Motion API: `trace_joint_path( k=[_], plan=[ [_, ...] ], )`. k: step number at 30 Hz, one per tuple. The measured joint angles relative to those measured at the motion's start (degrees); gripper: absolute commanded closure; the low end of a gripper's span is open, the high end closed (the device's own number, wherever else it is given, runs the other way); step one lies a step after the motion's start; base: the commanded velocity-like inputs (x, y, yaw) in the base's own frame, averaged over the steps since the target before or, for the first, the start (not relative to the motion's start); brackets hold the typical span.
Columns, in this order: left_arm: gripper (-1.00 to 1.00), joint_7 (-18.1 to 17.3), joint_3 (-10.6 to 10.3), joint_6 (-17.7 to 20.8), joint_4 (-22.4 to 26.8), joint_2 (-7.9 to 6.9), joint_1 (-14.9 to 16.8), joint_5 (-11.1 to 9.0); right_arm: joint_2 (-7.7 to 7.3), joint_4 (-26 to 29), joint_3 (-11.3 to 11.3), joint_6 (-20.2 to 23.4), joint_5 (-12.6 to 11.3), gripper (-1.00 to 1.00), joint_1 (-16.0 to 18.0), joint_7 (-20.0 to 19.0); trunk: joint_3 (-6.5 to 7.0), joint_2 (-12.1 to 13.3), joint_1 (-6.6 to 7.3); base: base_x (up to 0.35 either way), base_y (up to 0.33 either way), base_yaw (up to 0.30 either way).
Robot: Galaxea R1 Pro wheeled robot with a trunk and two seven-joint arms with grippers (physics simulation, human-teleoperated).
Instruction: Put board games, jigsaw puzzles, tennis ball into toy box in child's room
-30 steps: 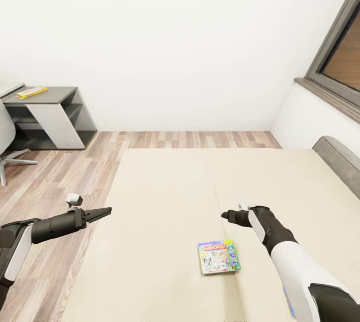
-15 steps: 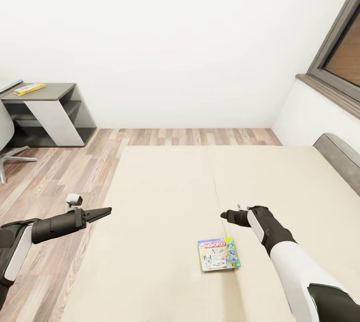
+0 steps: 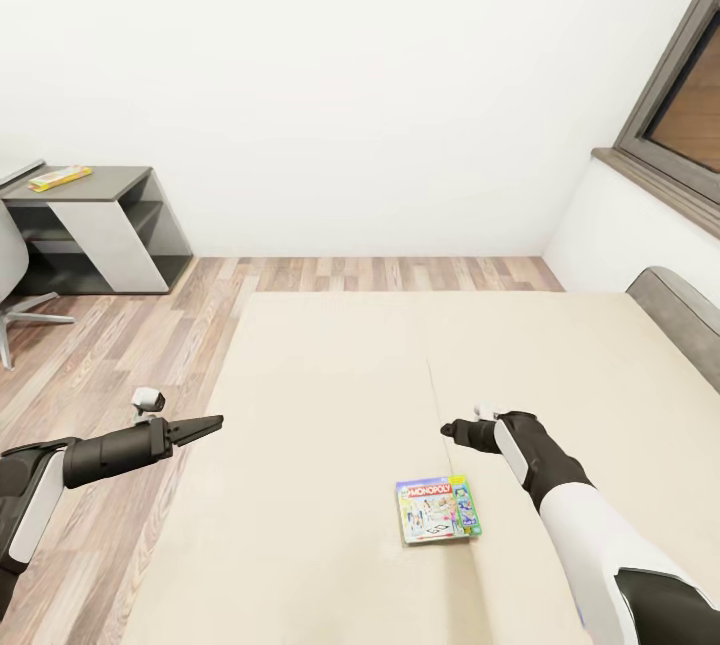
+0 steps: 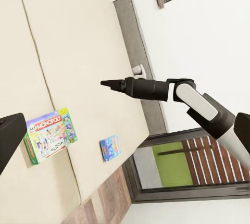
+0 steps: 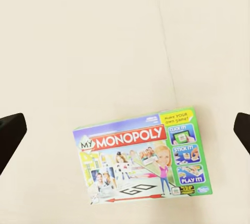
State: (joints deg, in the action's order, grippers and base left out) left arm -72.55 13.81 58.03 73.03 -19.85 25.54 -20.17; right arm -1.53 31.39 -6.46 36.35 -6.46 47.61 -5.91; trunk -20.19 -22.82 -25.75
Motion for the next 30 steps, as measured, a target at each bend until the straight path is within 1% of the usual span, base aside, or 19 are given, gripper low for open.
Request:
trace_joint_path(
  k=[12, 30],
  plan=[
    [-1.0, 0.02, -0.01, 0.0, -0.09, 0.0, 0.0, 0.04, 0.1, 0.09, -0.01, 0.05, -0.03, -1.0, 0.0, -0.03, -0.05, 0.0, 0.0, 0.0, 0.0, 0.0],
    [-1.0, 0.04, -0.06, 0.0, -0.09, 0.0, 0.0, 0.07, 0.14, 0.1, -0.06, 0.09, 0.0, -1.0, 0.0, 0.05, -1.63, 0.0, 0.0, 0.0, 0.0, 0.0]
  ],
)
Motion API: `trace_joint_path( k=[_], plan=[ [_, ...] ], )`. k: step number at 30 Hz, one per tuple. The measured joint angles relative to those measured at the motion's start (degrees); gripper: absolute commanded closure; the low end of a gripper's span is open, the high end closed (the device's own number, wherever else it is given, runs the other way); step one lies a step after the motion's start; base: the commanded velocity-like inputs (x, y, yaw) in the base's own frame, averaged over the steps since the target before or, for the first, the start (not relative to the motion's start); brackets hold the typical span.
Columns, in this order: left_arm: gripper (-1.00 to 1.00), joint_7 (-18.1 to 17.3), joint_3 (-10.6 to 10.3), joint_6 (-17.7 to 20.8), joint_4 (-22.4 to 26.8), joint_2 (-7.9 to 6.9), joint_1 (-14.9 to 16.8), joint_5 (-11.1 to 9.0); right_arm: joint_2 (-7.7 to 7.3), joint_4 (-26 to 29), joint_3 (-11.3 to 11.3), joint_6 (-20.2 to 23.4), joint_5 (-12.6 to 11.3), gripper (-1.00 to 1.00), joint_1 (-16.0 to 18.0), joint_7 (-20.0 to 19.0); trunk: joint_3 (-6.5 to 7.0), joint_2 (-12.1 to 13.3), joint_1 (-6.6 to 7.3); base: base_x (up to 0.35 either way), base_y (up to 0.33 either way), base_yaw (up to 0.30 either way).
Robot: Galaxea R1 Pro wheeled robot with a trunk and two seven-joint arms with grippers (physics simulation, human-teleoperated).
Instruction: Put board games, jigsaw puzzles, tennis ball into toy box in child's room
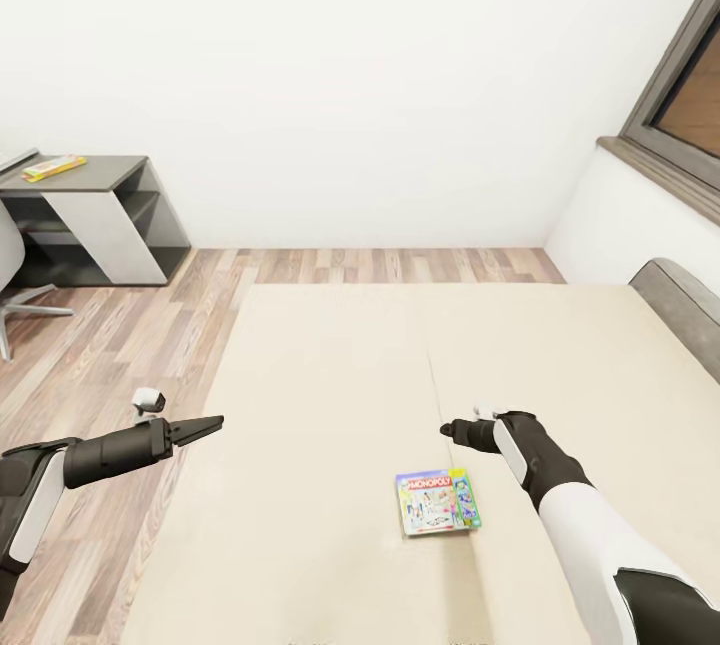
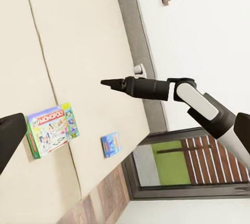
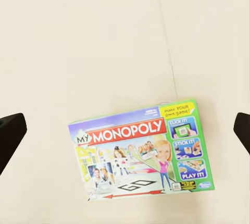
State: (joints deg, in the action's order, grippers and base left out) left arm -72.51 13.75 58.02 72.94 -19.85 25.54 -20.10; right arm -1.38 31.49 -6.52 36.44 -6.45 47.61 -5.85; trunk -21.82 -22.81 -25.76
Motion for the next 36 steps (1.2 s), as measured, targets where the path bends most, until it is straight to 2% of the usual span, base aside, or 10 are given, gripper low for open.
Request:
trace_joint_path(
  k=[36],
  plan=[
    [-1.0, 0.07, -0.15, 0.0, 0.0, 0.0, 0.0, 0.02, 0.06, -0.07, 0.08, 0.0, 0.25, -1.0, 0.0, -0.1, -3.42, 0.0, 0.0, 0.0, 0.0, 0.0]
  ],
)
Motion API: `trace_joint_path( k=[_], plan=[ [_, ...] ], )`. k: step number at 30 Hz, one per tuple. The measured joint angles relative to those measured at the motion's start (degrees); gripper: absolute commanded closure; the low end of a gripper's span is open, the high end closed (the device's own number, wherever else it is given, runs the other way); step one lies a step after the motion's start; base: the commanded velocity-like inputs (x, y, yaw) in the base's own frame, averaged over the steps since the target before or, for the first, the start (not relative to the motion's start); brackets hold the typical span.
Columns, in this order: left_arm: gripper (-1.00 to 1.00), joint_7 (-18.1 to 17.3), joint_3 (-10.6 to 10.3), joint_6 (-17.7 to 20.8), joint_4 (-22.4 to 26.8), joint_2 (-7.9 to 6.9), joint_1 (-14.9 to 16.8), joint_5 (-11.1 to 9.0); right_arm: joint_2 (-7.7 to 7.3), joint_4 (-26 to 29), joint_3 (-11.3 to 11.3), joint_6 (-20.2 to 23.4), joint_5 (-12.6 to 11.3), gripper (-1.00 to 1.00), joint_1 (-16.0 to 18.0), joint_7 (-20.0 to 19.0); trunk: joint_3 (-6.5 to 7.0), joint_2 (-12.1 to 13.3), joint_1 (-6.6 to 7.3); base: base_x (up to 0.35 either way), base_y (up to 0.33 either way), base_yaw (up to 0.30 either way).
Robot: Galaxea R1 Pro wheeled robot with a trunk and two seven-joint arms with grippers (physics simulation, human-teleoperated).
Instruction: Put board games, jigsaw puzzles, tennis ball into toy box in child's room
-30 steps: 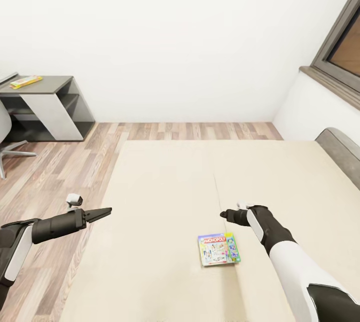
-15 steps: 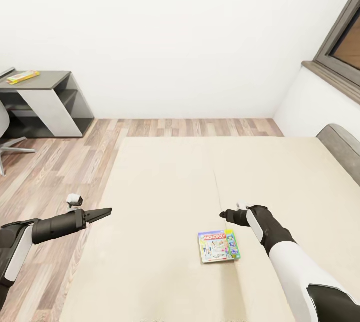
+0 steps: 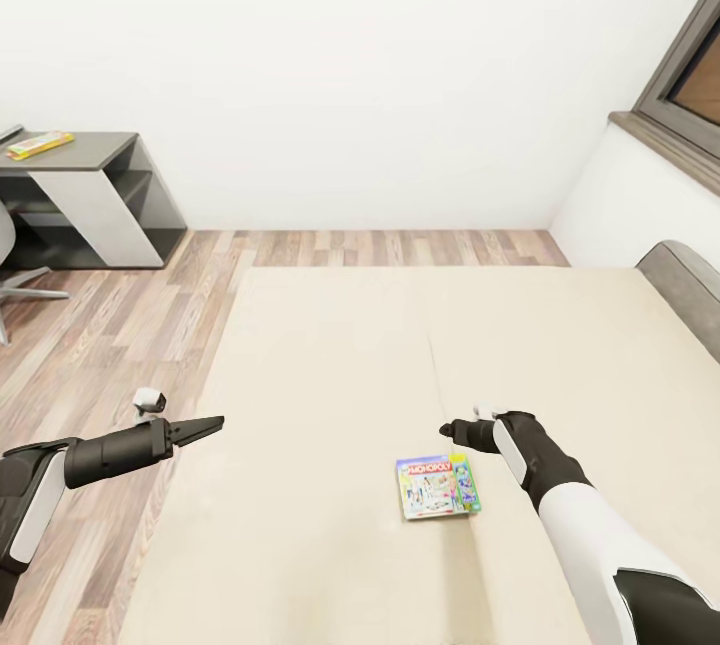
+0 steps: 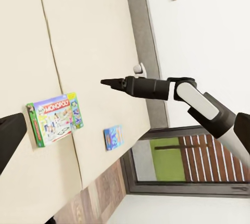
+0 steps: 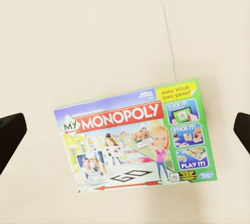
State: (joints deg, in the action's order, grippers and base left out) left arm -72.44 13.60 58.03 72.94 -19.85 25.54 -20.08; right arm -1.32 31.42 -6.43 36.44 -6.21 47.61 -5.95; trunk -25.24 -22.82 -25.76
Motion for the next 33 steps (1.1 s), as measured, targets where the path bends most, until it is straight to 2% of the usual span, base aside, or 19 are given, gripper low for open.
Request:
trace_joint_path(
  k=[28, 33],
  plan=[
    [-1.0, 0.02, -0.15, 0.0, 0.0, 0.09, 0.0, -0.08, 0.04, -0.08, -0.02, -0.05, 0.29, -1.0, 0.0, 0.07, -2.66, 0.0, 0.0, 0.0, 0.0, 0.0],
    [-1.0, -0.69, -0.88, 0.24, 1.45, 0.73, 0.0, -0.36, 0.01, -0.08, -0.01, -0.05, 0.28, -1.0, 0.0, 0.07, -3.13, 0.0, 0.0, 0.0, 0.0, 0.0]
  ],
)
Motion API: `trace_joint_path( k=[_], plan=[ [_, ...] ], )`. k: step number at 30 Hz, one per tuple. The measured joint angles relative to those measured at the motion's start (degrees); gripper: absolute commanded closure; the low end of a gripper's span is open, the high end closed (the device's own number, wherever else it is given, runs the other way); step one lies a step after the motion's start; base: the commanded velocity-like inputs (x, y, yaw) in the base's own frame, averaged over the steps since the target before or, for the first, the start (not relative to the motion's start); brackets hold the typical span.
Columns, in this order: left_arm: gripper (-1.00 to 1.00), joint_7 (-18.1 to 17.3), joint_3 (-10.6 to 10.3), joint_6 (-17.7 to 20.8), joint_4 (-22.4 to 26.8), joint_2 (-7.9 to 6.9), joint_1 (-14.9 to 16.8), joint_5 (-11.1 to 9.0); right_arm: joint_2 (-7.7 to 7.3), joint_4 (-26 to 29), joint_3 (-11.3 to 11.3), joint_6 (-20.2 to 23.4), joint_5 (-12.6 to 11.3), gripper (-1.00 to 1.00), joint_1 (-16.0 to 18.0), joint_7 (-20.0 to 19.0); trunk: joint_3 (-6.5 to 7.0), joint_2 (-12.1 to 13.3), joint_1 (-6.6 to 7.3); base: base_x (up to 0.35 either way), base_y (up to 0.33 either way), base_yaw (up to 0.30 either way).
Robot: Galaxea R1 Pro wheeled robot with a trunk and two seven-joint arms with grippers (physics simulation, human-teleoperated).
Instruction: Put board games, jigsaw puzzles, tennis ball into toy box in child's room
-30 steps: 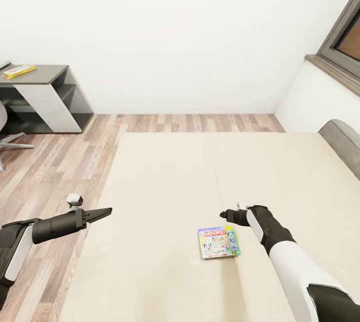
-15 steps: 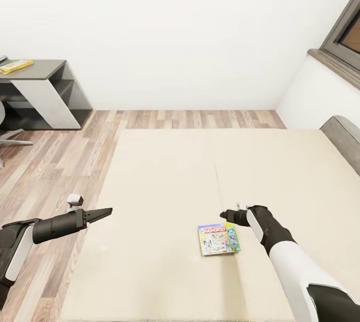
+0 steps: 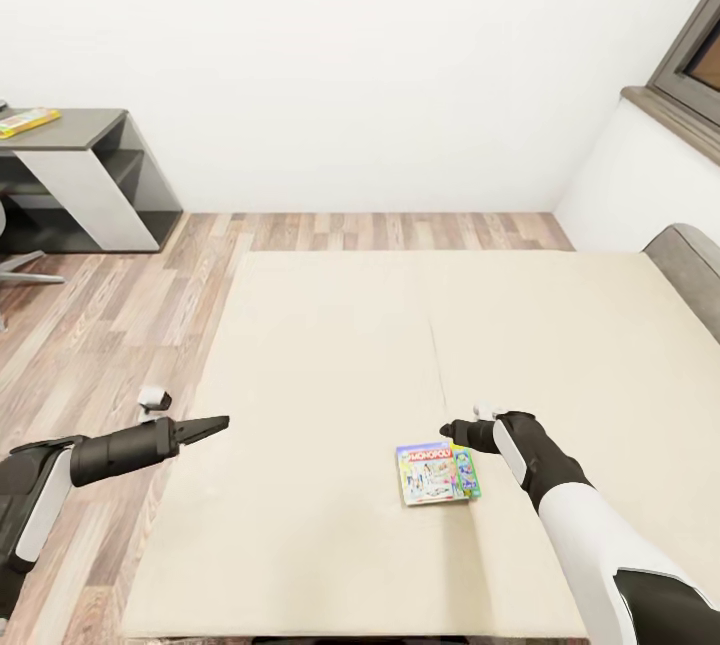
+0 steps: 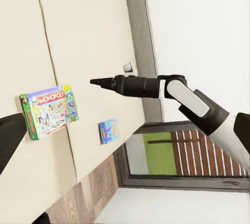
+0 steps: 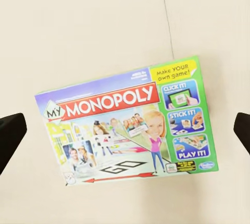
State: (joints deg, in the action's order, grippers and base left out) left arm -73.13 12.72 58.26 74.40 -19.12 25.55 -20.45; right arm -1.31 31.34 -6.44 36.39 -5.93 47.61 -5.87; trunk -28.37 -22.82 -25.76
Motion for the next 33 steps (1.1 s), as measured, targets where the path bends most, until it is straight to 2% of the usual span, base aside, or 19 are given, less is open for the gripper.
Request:
trace_joint_path(
  k=[3, 4, 5, 6, 7, 9, 13, 26, 33],
  plan=[
    [-1.0, -0.17, -2.64, 0.54, 3.56, 1.7, 0.0, -0.25, 0.01, 0.04, 0.0, -0.01, -0.05, -1.0, 0.0, -0.04, -0.28, 0.0, 0.0, 0.0, 0.0, 0.0],
    [-1.0, -0.17, -4.27, 0.75, 5.15, 2.94, 0.04, -0.32, 0.02, 0.05, 0.0, 0.0, -0.06, -1.0, 0.0, -0.06, -0.38, 0.0, 0.0, 0.0, 0.0, 0.0],
    [-1.0, -0.13, -6.77, 0.94, 7.09, 5.38, 0.22, -0.31, 0.0, 0.06, 0.0, -0.02, -0.04, -1.0, 0.0, -0.07, -0.48, 0.0, 0.0, 0.0, 0.0, 0.0],
    [-1.0, -0.07, -7.81, 0.94, 7.57, 6.35, 0.27, -0.17, 0.0, 0.06, 0.0, -0.02, -0.07, -1.0, 0.0, -0.07, -0.57, 0.0, 0.0, 0.0, 0.0, 0.0],
    [-1.0, 0.36, -9.31, 0.75, 8.2, 8.16, 0.35, 0.04, -0.01, 0.06, 0.0, -0.03, -0.05, -1.0, 0.0, -0.08, -0.67, 0.0, 0.0, 0.0, 0.0, 0.0],
    [-1.0, 1.37, -10.27, 0.45, 8.23, 9.36, 0.43, 0.2, -0.01, 0.06, -0.02, -0.03, -0.2, -1.0, 0.0, -0.08, -0.85, 0.0, 0.0, 0.0, 0.0, 0.0],
    [-1.0, 2.33, -9.99, 0.23, 8.39, 9.69, 0.49, 0.27, 0.04, 0.14, -0.06, -0.07, -0.32, -1.0, 0.03, -0.07, -1.23, 0.0, 0.0, 0.0, 0.0, 0.0],
    [-1.0, 3.33, -6.64, 0.1, 8.39, 9.72, 0.48, 0.51, -0.17, 2.47, 0.07, -0.5, 0.16, -1.0, 0.87, -0.09, -2.47, 0.0, 0.0, 0.0, 0.0, 0.0],
    [-1.0, 3.42, -6.41, 0.08, 8.39, 9.73, 0.44, 0.51, 0.03, 2.74, 0.0, -0.93, 0.17, -1.0, 0.88, -0.06, -3.13, 0.0, 0.0, 0.0, 0.0, 0.0]
  ],
)
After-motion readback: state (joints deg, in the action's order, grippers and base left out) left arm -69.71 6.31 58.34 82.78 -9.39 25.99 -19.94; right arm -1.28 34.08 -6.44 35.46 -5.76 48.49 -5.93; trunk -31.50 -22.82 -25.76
